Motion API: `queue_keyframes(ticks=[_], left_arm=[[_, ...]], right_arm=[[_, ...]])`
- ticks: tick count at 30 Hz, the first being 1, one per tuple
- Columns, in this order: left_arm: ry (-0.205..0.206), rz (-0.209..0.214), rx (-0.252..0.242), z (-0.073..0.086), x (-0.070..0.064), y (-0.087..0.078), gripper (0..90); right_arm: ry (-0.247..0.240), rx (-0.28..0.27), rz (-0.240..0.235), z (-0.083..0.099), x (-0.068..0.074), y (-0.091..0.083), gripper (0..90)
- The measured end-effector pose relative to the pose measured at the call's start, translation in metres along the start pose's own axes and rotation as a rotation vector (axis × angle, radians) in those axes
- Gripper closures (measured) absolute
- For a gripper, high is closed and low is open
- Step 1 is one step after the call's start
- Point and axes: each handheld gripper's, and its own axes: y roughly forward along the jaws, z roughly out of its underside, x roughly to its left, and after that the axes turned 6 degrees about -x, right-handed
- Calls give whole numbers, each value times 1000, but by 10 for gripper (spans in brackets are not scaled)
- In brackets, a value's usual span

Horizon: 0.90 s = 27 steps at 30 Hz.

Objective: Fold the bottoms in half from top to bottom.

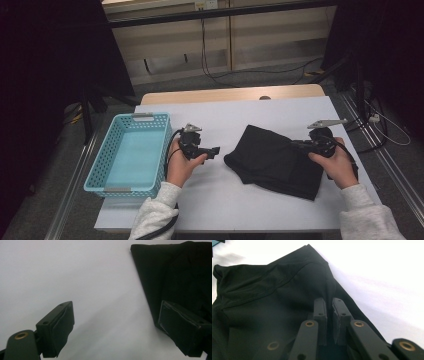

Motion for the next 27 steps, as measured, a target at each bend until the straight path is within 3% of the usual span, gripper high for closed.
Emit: queue_keyframes(ticks=[21,27], left_arm=[[14,21,-4,-6,-7,6,129],[19,26,0,-6,-8,6,129]], right_arm=[[44,-8,35,16,-21,-41,829],[49,9,49,22,-25,-39,827]])
